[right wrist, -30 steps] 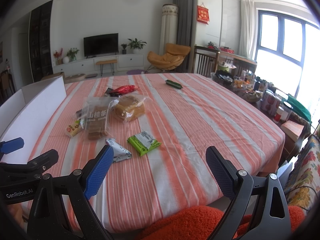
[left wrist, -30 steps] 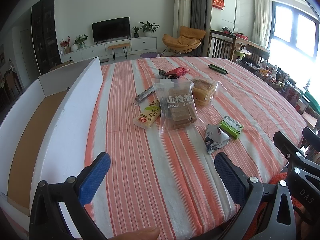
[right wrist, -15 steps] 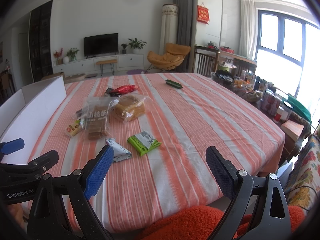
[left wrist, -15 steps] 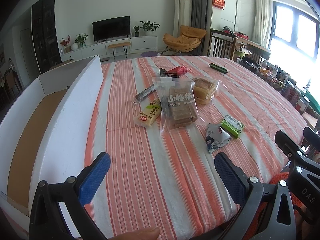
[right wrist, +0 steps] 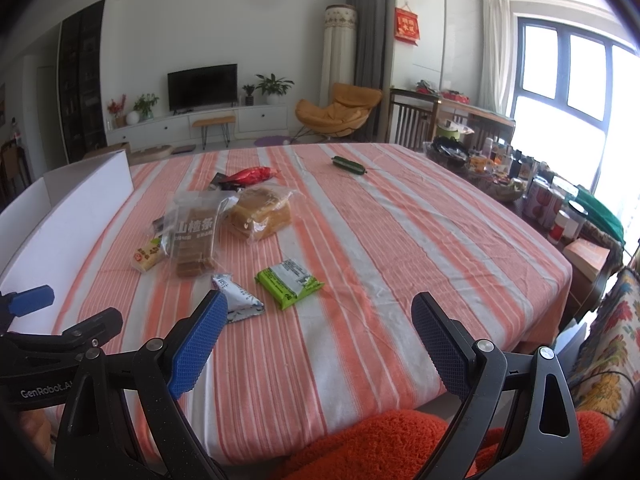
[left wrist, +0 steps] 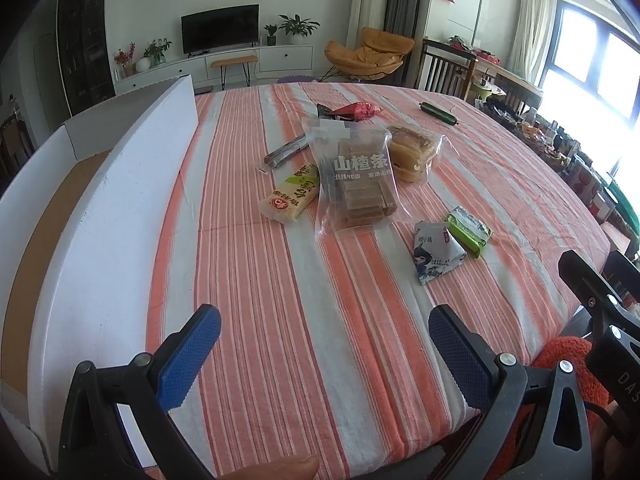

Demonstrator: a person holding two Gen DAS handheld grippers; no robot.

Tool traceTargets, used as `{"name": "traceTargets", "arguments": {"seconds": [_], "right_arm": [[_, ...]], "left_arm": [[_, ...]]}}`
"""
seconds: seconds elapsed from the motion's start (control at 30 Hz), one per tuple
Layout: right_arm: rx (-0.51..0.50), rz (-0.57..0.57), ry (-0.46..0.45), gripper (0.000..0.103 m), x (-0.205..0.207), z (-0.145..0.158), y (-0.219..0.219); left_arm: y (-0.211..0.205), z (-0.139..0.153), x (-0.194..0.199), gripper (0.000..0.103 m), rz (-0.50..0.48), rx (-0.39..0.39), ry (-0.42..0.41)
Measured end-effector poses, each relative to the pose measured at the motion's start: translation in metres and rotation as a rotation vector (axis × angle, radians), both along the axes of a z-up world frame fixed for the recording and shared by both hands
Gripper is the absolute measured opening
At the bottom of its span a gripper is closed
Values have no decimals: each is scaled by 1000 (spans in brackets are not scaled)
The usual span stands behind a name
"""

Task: Organize snacks
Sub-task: 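Move the left tool toward the yellow-and-white cream roll bar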

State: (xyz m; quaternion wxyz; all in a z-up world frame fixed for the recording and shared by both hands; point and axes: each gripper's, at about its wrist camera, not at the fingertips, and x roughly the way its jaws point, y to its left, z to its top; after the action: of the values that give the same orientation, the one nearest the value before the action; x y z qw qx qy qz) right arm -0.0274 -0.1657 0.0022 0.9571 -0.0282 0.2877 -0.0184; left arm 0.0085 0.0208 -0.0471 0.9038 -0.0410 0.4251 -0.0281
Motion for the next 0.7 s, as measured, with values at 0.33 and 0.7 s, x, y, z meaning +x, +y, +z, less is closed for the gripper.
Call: {"name": "traceTargets", "arguments": {"seconds": [0.33,0.7], "right_arm": [[70,4,115,95,16,-13,-11],[58,10,131,95,18,-14,-8]], "left_arm": [[1,-37,13,103,-10,4,155],[-5,-45,13,103,-18,87,174]]}}
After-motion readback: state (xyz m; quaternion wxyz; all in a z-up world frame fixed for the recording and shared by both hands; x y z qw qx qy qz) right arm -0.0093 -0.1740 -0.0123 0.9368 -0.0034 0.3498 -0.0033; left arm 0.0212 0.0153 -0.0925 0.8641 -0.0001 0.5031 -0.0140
